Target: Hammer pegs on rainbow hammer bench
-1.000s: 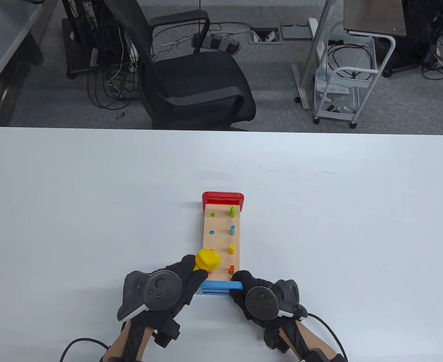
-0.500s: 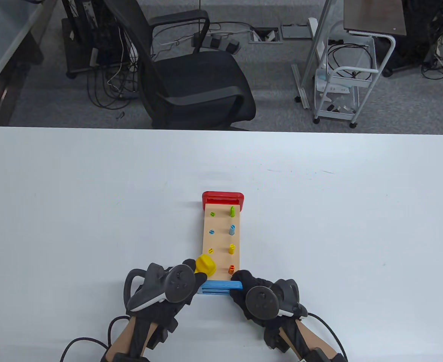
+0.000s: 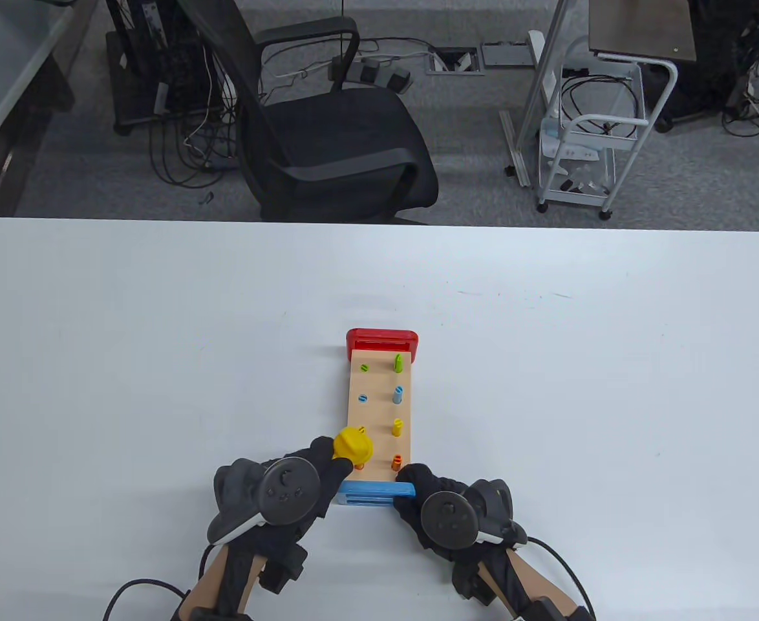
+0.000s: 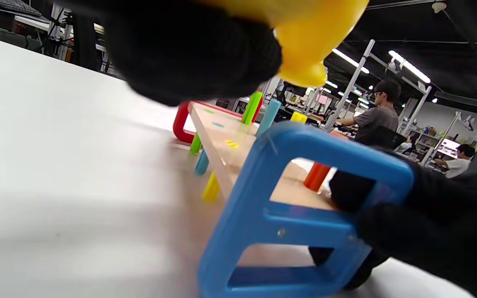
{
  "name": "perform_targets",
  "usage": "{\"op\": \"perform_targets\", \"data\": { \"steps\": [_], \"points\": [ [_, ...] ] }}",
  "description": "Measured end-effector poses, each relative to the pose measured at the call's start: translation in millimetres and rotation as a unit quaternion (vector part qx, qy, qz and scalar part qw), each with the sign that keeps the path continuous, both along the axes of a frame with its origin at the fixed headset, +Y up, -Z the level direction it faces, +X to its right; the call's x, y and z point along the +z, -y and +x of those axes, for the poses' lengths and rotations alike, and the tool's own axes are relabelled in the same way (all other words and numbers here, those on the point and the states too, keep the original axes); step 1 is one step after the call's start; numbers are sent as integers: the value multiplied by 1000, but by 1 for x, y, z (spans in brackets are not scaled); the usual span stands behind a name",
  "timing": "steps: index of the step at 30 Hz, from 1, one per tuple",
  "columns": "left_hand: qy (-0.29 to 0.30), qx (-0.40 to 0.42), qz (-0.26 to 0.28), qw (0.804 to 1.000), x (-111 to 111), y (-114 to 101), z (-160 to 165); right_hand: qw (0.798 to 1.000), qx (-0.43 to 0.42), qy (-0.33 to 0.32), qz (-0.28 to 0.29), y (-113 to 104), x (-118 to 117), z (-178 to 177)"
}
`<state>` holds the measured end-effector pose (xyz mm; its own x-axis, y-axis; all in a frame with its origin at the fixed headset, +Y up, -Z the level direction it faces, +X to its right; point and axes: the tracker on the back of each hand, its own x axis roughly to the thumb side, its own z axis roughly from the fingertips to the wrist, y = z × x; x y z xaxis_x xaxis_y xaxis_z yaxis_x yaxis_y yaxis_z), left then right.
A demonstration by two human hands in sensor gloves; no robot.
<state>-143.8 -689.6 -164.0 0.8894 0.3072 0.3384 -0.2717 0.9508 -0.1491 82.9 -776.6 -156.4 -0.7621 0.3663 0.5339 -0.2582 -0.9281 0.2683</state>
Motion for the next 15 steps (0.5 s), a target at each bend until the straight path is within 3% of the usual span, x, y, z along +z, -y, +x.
{"op": "perform_targets", "data": {
  "steps": [2,3,5,8,9,12,14,15],
  "points": [
    [-6,-118,-53,992,-1,12,3,1000,0,0,0,0,0,0],
    [-1,-57,-15,998,-3,13,3,1000,0,0,0,0,0,0],
    [4,-49,-33,998,-1,4,2,1000,0,0,1,0,0,0],
    [-6,14,13,1000,2,-2,-1,1000,1,0,0,0,0,0],
    [-6,8,9,1000,1,1,-1,1000,2,0,0,0,0,0],
    [-5,-109,-45,993,-3,18,3,1000,2,1,-1,0,0,0],
    [-7,-52,-22,998,-5,16,7,1000,2,0,-1,0,0,0],
    [9,-88,-42,995,-2,10,7,1000,2,1,-1,0,0,0]
  ]
}}
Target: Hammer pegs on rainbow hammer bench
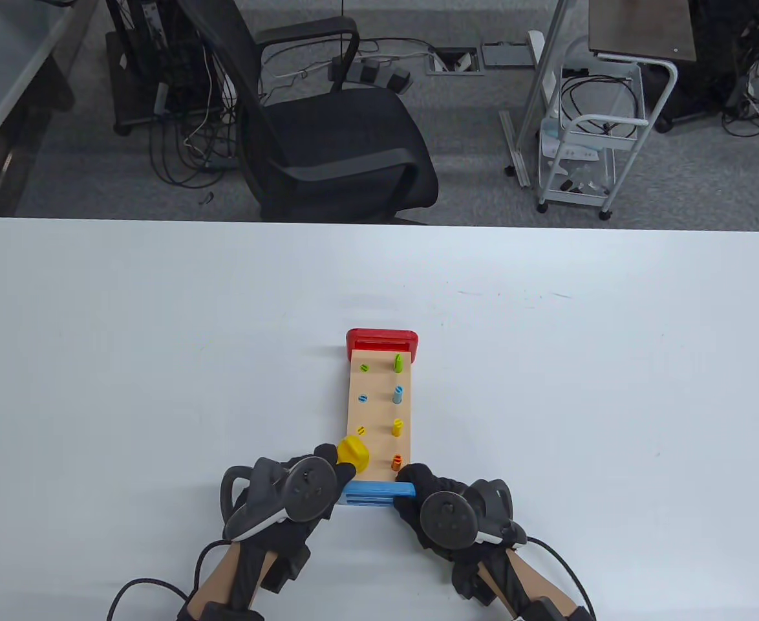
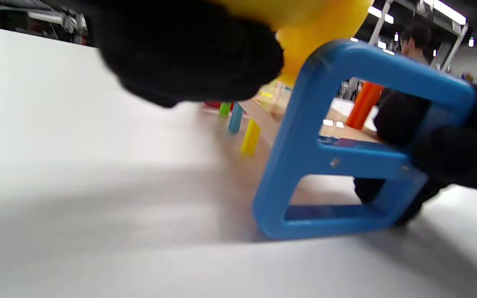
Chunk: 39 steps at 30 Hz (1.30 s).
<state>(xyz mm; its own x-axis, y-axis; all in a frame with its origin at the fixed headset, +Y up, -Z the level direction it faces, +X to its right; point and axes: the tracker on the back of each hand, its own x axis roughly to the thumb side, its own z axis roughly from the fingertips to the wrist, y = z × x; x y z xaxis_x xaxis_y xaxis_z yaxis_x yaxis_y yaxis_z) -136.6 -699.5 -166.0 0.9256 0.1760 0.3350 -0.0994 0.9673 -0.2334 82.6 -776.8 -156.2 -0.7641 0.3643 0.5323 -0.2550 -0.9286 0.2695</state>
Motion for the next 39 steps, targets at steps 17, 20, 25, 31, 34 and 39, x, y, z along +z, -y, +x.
{"op": "perform_targets", "data": {
  "steps": [17,20,25,31,34,39],
  "points": [
    [-7,-55,12,998,0,5,-3,1000,1,-2,0,0,0,0],
    [3,-14,19,1000,-1,-1,-1,1000,1,-2,0,0,0,0],
    [-15,-83,12,996,-6,7,1,1000,0,-2,1,0,0,0],
    [-3,33,109,993,0,-2,-4,1000,-1,-1,1,0,0,0],
    [2,-20,25,999,-7,12,0,1000,-1,-1,1,0,0,0],
    [3,14,62,998,-6,3,-3,1000,0,-1,-1,0,0,0]
  ]
}}
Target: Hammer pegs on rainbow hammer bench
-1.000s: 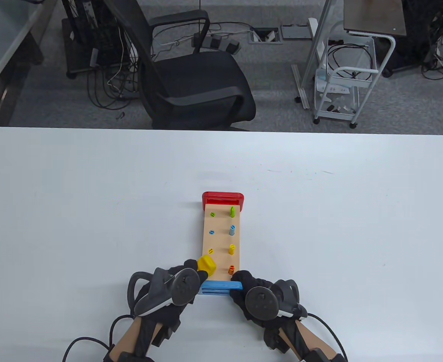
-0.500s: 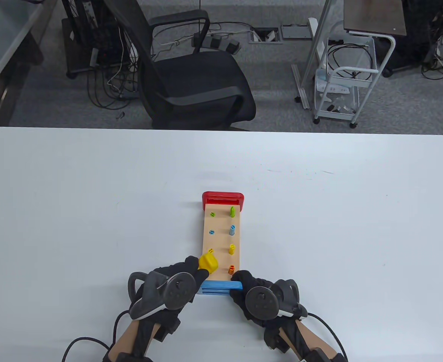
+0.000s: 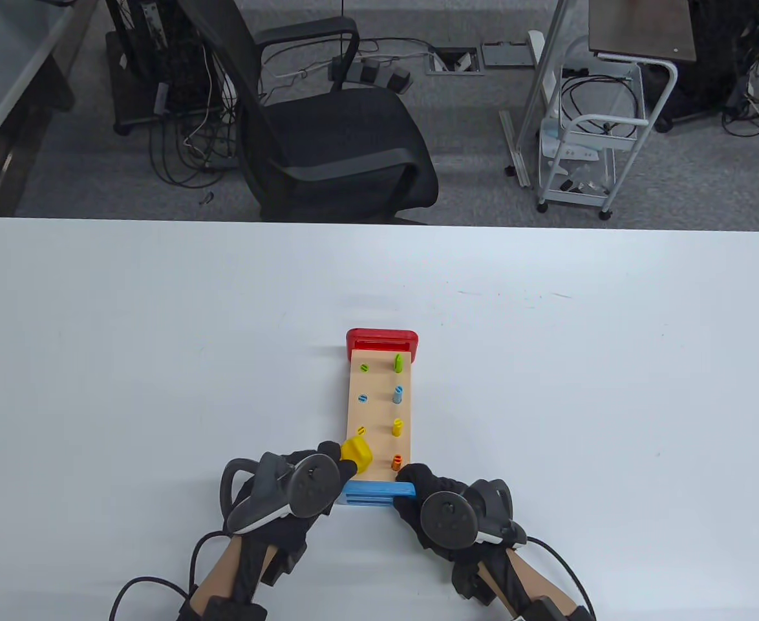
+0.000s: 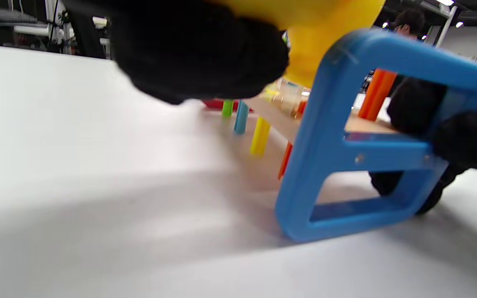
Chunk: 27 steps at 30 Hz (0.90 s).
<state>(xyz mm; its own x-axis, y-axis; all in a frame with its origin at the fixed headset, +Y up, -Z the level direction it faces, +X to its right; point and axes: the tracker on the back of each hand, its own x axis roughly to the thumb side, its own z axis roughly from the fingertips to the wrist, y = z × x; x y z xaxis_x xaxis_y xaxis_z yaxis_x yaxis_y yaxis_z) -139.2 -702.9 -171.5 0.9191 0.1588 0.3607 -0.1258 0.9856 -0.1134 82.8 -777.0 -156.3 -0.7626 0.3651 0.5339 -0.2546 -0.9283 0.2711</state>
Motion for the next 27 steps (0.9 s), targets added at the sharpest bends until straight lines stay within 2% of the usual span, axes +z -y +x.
{"op": "perform_targets", "data": {
  "steps": [1,2,3,4,5,6,8,9,10,12,13,14,15,16,17,18,19,20,21,23,24,25,27],
  "points": [
    [-2,40,26,999,1,0,-1,1000,-1,0,0,0,0,0],
    [3,50,20,999,1,1,0,1000,-1,0,1,0,0,0],
    [8,20,-7,1000,-2,6,2,1000,0,0,1,0,0,0],
    [-1,-47,-40,998,-4,14,6,1000,-1,-1,1,0,0,0],
    [4,-72,-39,997,-3,11,2,1000,-1,0,0,0,0,0],
    [-6,-17,-16,1000,-3,7,4,1000,-1,-1,1,0,0,0],
    [2,-78,-30,997,0,2,7,1000,-1,-1,1,0,0,0],
    [7,-60,13,998,2,-1,6,1000,-1,-1,0,0,0,0],
    [5,-1,44,999,3,-4,4,1000,-1,-1,0,0,0,0],
    [12,36,11,999,1,-2,3,1000,-1,-2,1,0,0,0],
    [-1,-45,-27,999,-3,10,7,1000,-2,-2,0,0,0,0],
    [-18,-136,-58,989,-1,12,4,1000,0,-2,0,0,0,0],
    [12,-57,-26,998,-3,9,1,1000,-1,-2,1,0,0,0],
    [1,-16,-15,1000,-4,6,4,1000,-1,-1,2,0,0,0],
    [9,-62,-45,997,-3,4,4,1000,0,-1,1,0,0,0],
    [15,-59,-35,998,-2,2,3,1000,-1,-2,0,0,0,0],
    [6,-15,9,1000,0,-1,1,1000,-2,-1,0,0,0,0],
    [7,25,27,999,1,-4,-1,1000,-1,-2,1,0,0,0],
    [9,34,22,999,0,-3,0,1000,0,-2,1,0,0,0],
    [-7,-104,-49,993,-10,18,5,1000,-1,-1,0,0,0,0],
    [21,-83,-49,995,-8,13,-1,1000,0,-1,0,0,0,0],
    [-3,-1,-16,1000,-6,9,2,1000,0,0,1,0,0,0],
    [5,-67,-46,997,-5,11,0,1000,-1,-1,-3,-1,0,1]
  ]
}}
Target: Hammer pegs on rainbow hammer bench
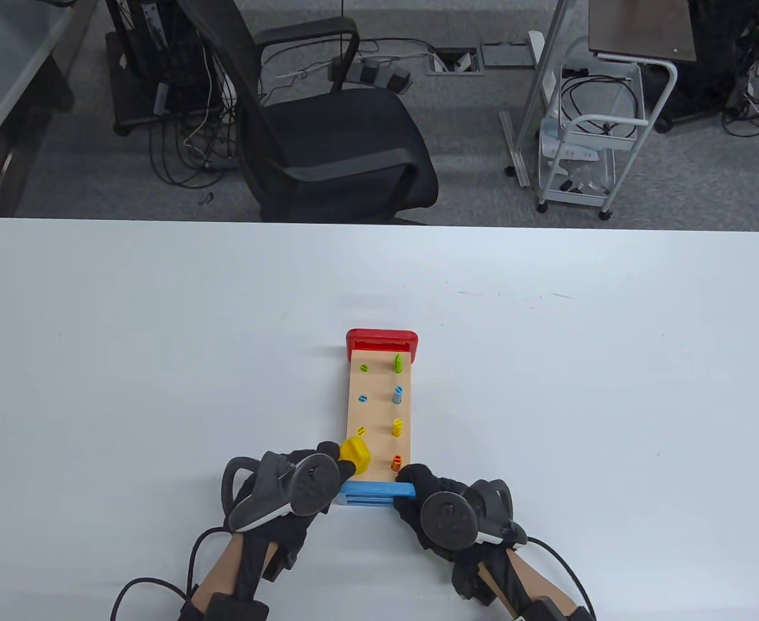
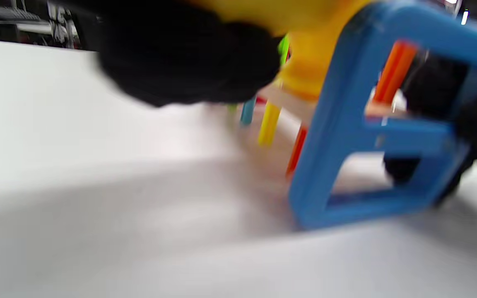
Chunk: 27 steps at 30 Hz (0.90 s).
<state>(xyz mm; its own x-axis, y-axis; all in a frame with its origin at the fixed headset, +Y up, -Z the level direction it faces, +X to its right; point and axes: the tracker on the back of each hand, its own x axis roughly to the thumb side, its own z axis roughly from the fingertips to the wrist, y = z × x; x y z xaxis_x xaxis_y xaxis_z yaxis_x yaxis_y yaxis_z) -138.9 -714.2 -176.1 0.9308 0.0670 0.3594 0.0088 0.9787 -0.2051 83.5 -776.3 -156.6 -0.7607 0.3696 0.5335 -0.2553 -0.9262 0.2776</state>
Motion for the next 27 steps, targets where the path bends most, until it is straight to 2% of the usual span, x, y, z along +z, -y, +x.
{"op": "perform_targets", "data": {
  "steps": [2,4,7,9,11,13,15,17,19,22,25,27],
  "points": [
    [-14,49,51,997,2,0,-3,1000,5,-5,-15,-4,-1,2],
    [-24,108,56,992,4,-9,-8,999,25,-9,-33,-14,-2,8],
    [-24,182,34,983,8,-23,-11,1000,19,9,-17,-34,0,19],
    [0,249,-18,968,12,-31,-9,999,-8,27,15,-56,1,26],
    [26,332,-41,942,18,-38,-3,996,-59,42,49,-78,4,28],
    [43,387,-55,919,24,-45,4,989,-139,27,48,-97,8,21],
    [51,393,-54,917,27,-47,9,983,-183,2,25,-105,13,10],
    [46,369,-35,928,32,-49,12,980,-198,-24,8,-108,19,-4],
    [45,371,-24,927,34,-49,11,986,-165,-27,18,-107,22,-13],
    [42,400,-30,915,39,-50,13,991,-117,-31,64,-104,26,-22],
    [34,361,-5,932,40,-49,15,991,-113,-35,64,-103,29,-26],
    [21,356,-3,934,41,-46,15,993,-97,-32,64,-102,28,-26]
  ]
}}
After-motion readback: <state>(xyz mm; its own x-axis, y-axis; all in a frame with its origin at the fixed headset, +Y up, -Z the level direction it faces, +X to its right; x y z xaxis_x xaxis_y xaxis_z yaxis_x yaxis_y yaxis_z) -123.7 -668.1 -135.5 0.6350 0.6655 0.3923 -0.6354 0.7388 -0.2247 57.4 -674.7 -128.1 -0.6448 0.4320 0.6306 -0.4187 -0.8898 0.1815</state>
